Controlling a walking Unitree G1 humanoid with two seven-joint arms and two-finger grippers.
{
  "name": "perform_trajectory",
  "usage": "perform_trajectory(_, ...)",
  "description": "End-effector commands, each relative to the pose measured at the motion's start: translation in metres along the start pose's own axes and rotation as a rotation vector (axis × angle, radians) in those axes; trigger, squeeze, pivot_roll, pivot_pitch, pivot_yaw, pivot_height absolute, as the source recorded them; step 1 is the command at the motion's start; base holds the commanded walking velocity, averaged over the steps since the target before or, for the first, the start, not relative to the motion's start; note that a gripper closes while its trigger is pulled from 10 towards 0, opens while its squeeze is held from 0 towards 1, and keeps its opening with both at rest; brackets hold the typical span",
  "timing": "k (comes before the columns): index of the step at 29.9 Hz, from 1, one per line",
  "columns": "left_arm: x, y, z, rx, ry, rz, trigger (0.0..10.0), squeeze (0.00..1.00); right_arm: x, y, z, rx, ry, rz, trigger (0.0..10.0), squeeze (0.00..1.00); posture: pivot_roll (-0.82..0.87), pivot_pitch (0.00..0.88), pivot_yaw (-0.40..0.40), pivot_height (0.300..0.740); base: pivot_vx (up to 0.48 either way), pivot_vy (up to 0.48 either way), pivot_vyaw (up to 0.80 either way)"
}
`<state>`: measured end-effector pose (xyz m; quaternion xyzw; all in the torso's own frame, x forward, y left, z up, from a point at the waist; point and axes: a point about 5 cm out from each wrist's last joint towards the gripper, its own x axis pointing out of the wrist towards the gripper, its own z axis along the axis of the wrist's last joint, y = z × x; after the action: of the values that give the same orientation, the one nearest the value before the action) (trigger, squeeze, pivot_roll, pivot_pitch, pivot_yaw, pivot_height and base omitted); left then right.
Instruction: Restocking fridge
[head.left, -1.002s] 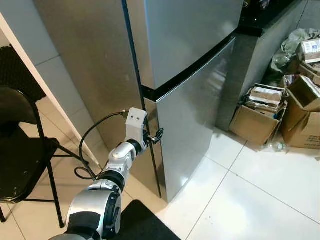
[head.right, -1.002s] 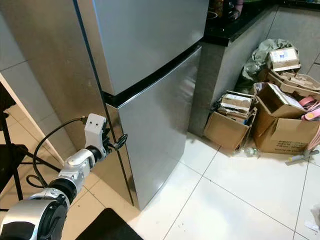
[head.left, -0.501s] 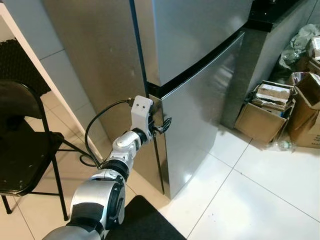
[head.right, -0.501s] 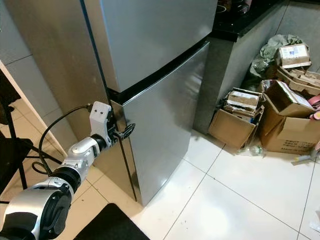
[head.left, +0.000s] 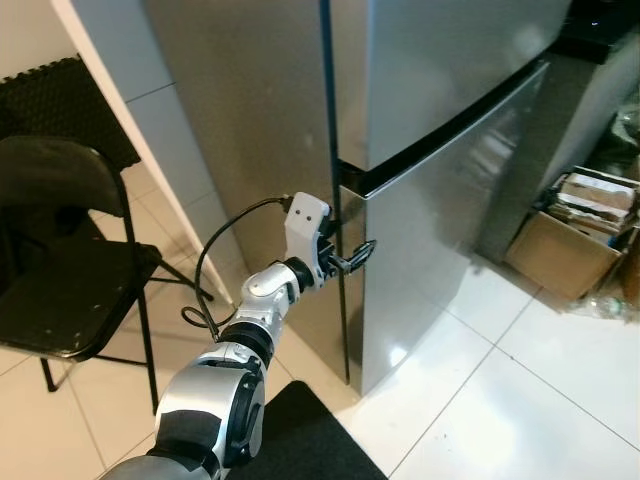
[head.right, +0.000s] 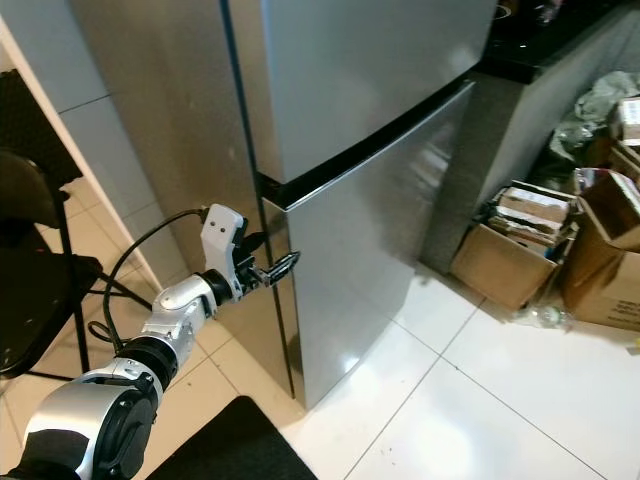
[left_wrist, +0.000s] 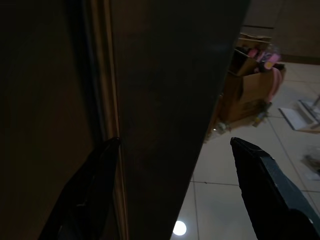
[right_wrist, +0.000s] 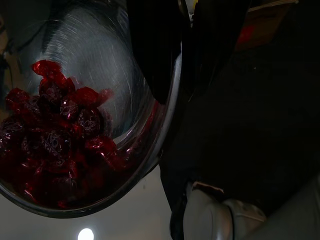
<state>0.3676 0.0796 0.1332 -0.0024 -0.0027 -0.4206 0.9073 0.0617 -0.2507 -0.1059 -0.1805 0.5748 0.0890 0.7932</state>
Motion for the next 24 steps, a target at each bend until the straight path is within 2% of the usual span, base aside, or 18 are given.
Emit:
perform_trajectory(1, 0.015, -0.036, -0.014, -0.019, 0.036, -0.186, 10.0, 0.0, -0.001, 0.003, -0.005, -0.001, 0.016, 0.001, 10.0, 0.0, -0.17, 0.092, 0.048, 0.74, 0.0, 0.0, 0.0)
perform_trajectory(3, 0.019, -0.05, -0.02, -0.024, 0.028, -0.249, 10.0, 0.0, 0.0, 0.003, -0.003, 0.001, 0.012, 0.0, 10.0, 0.0, -0.17, 0.087, 0.052, 0.74, 0.0, 0.0, 0.0)
perform_trajectory(6, 0.02, -0.055, -0.021, -0.028, 0.022, -0.269, 10.0, 0.0, 0.0, 0.003, -0.003, 0.002, 0.01, 0.0, 10.0, 0.0, -0.17, 0.088, 0.052, 0.74, 0.0, 0.0, 0.0)
perform_trajectory(11, 0.026, -0.074, -0.026, -0.037, 0.014, -0.34, 10.0, 0.0, 0.001, 0.005, -0.001, 0.004, 0.006, 0.003, 10.0, 0.0, -0.17, 0.085, 0.057, 0.74, 0.0, 0.0, 0.0)
perform_trajectory(19, 0.026, -0.072, -0.025, -0.025, 0.019, -0.308, 10.0, 0.0, 0.002, 0.006, 0.002, 0.009, 0.005, 0.002, 10.0, 0.0, -0.16, 0.073, 0.062, 0.74, 0.0, 0.0, 0.0)
perform_trajectory(21, 0.021, -0.063, -0.029, -0.014, 0.033, -0.218, 10.0, 0.0, 0.002, 0.006, 0.003, 0.013, 0.007, 0.002, 10.0, 0.0, -0.15, 0.059, 0.062, 0.74, 0.0, 0.0, 0.0)
perform_trajectory(24, 0.015, -0.057, -0.036, -0.024, 0.05, -0.151, 10.0, 0.0, 0.003, 0.007, 0.005, 0.015, 0.008, 0.002, 10.0, 0.0, -0.15, 0.049, 0.062, 0.74, 0.0, 0.0, 0.0)
